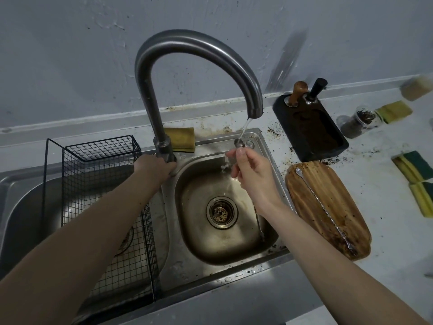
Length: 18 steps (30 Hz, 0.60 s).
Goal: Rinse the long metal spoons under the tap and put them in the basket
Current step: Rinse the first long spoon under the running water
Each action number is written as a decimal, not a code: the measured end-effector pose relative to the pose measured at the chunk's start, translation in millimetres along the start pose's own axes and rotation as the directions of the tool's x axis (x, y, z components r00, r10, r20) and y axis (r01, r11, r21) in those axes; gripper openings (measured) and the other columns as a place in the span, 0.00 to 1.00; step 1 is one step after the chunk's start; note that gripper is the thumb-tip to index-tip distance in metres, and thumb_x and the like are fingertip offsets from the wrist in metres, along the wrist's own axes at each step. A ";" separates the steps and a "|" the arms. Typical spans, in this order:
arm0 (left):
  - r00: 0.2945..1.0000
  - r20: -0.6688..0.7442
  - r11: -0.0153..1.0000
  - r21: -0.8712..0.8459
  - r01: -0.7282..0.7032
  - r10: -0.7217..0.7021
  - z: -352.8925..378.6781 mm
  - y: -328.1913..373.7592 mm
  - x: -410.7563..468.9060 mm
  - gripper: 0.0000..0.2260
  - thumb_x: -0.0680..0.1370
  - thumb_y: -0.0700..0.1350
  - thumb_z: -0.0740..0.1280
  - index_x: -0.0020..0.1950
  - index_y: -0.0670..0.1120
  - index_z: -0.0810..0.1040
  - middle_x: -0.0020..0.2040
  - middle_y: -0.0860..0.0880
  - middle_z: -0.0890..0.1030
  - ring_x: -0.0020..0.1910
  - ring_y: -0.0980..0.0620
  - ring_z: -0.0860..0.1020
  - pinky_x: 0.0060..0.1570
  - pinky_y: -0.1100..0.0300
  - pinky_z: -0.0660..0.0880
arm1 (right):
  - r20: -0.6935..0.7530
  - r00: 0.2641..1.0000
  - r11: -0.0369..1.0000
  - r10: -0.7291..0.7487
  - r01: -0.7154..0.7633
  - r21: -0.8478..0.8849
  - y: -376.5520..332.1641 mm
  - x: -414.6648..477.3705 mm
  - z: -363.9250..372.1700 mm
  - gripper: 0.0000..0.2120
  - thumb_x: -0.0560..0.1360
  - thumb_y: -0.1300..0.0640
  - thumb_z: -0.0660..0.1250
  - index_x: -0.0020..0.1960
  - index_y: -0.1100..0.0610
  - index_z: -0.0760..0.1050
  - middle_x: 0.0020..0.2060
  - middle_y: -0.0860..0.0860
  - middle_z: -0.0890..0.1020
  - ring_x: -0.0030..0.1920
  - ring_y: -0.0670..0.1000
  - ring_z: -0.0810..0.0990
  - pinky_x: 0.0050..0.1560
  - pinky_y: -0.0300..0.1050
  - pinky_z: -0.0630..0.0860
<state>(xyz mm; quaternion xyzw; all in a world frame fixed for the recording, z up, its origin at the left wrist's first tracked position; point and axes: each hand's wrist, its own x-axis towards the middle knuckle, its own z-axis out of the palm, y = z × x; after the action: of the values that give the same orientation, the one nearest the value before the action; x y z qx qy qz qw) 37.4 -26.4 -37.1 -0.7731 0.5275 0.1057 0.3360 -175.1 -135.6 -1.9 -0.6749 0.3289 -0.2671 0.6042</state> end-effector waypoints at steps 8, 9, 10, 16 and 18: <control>1.000 0.024 1.000 -0.022 -0.016 0.017 -4.9 -1.0 -2.5 0.23 0.82 0.41 0.62 0.75 0.52 0.59 0.65 0.43 0.76 0.58 0.44 0.79 0.45 0.54 0.74 | 0.051 0.998 0.990 0.023 -0.030 0.135 -14.0 6.9 1.7 0.10 0.84 0.60 0.58 0.58 0.63 0.75 0.36 0.55 0.80 0.34 0.47 0.78 0.37 0.41 0.76; 1.000 0.010 1.000 -0.011 -0.024 0.025 -5.5 -1.8 -4.1 0.23 0.83 0.41 0.62 0.75 0.51 0.59 0.65 0.43 0.76 0.58 0.44 0.79 0.47 0.54 0.76 | 0.050 0.999 0.990 0.016 -0.022 0.142 -15.9 7.0 2.3 0.09 0.84 0.60 0.58 0.59 0.61 0.74 0.36 0.55 0.81 0.34 0.48 0.79 0.38 0.41 0.78; 0.999 -0.011 0.999 0.008 -0.034 0.034 -5.4 -2.6 -5.7 0.21 0.83 0.42 0.61 0.75 0.51 0.60 0.65 0.43 0.76 0.57 0.45 0.80 0.47 0.54 0.76 | 0.047 0.999 0.988 0.008 -0.015 0.155 -17.6 7.3 3.2 0.09 0.84 0.60 0.58 0.59 0.60 0.74 0.36 0.56 0.81 0.34 0.48 0.79 0.37 0.41 0.78; 0.987 0.160 0.996 0.092 0.011 -0.026 -25.7 8.1 -17.6 0.29 0.83 0.48 0.60 0.80 0.56 0.50 0.71 0.43 0.73 0.62 0.41 0.77 0.60 0.46 0.73 | 0.047 0.999 0.992 -0.026 0.020 0.124 -24.0 9.2 8.0 0.11 0.84 0.58 0.58 0.47 0.60 0.75 0.35 0.55 0.81 0.35 0.49 0.81 0.38 0.43 0.80; 0.987 0.162 0.997 0.075 0.009 -0.021 -44.7 13.9 -25.3 0.29 0.82 0.54 0.61 0.80 0.58 0.51 0.73 0.41 0.71 0.68 0.37 0.72 0.67 0.38 0.66 | 0.027 0.999 0.995 -0.034 0.031 0.095 -23.4 11.8 10.0 0.13 0.84 0.58 0.58 0.45 0.60 0.76 0.34 0.53 0.82 0.34 0.48 0.81 0.37 0.41 0.80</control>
<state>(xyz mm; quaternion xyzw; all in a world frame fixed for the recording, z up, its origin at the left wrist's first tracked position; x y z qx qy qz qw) 5.9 -38.8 3.9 -0.7528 0.4962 0.1464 0.4069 -157.1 -137.0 19.6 -0.6544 0.2964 -0.2825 0.6357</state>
